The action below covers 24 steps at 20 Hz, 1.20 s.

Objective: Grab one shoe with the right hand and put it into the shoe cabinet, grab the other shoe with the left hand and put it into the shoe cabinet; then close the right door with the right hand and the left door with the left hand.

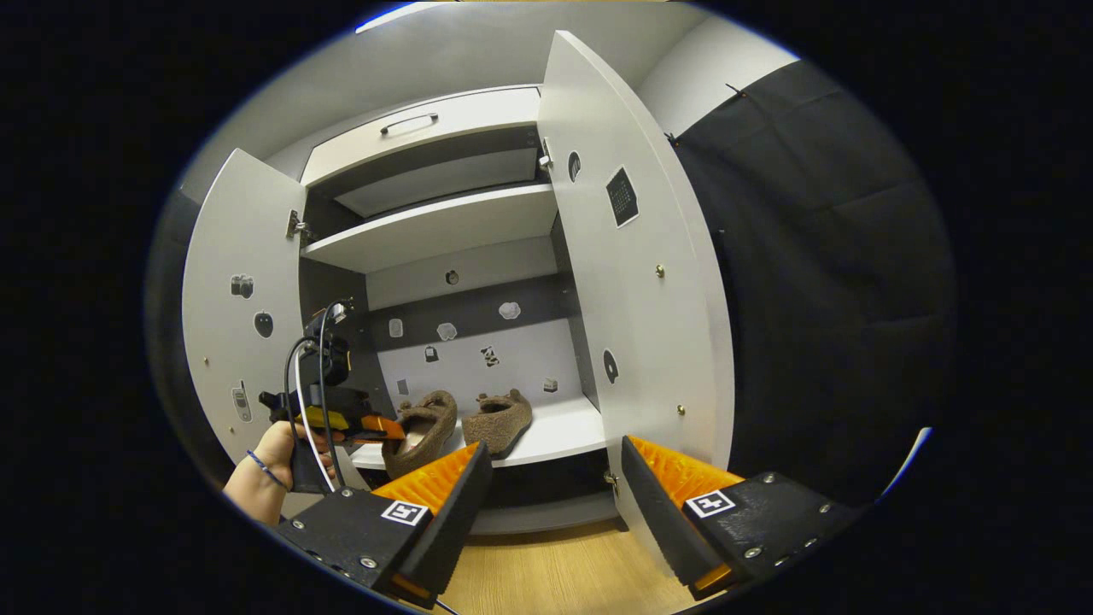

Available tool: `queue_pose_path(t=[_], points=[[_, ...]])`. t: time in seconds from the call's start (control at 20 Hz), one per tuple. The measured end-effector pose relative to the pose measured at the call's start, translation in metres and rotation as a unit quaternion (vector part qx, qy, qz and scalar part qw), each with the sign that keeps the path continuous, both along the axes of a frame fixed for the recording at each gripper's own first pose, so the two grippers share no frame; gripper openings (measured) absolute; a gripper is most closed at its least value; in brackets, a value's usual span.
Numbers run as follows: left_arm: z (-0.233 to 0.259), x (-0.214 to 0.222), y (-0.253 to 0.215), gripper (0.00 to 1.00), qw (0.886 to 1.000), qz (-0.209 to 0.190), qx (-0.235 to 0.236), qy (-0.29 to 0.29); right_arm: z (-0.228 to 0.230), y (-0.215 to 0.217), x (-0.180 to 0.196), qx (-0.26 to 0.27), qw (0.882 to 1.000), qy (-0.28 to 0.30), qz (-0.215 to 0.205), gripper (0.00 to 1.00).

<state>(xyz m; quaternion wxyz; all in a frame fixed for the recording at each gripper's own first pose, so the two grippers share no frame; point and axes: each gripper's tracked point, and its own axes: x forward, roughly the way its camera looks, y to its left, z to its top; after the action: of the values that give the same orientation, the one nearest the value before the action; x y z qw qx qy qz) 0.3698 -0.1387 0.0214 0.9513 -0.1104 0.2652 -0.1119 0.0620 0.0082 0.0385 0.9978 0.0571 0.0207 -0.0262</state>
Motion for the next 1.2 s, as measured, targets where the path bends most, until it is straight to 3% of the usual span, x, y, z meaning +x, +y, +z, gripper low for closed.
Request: queue_pose_path(t=[0.2,0.45,0.6,0.75,0.8,1.05,1.1,1.2], points=[[0.010,0.037,-0.001,0.07,1.000,0.009,-0.002,0.002,0.000,0.005,0.000,-0.006,1.000,0.002,-0.001,0.94],[0.003,0.070,0.005,0.07,0.998,0.027,0.053,0.016,0.002,0.009,-0.003,-0.013,1.000,-0.001,0.006,0.94],[0.012,0.058,0.005,0.16,0.998,0.035,0.044,0.003,-0.001,0.008,-0.006,-0.002,1.000,0.005,0.017,0.94],[0.036,0.046,0.011,0.15,0.998,0.039,0.051,-0.025,0.002,0.004,-0.013,0.002,1.000,0.004,0.028,0.94],[0.043,0.038,0.011,0.24,0.997,0.039,0.052,-0.032,0.003,0.003,-0.015,0.002,0.999,0.004,0.034,0.94],[0.074,-0.013,0.016,0.25,0.995,0.048,0.056,-0.069,0.011,-0.001,-0.031,0.009,0.998,0.005,0.067,0.94],[0.078,-0.026,0.017,0.33,0.994,0.051,0.062,-0.075,0.013,-0.002,-0.035,0.009,0.997,0.003,0.072,0.94],[0.088,-0.051,0.020,0.34,0.992,0.058,0.072,-0.088,0.018,-0.006,-0.044,0.011,0.997,0.001,0.082,0.94]])
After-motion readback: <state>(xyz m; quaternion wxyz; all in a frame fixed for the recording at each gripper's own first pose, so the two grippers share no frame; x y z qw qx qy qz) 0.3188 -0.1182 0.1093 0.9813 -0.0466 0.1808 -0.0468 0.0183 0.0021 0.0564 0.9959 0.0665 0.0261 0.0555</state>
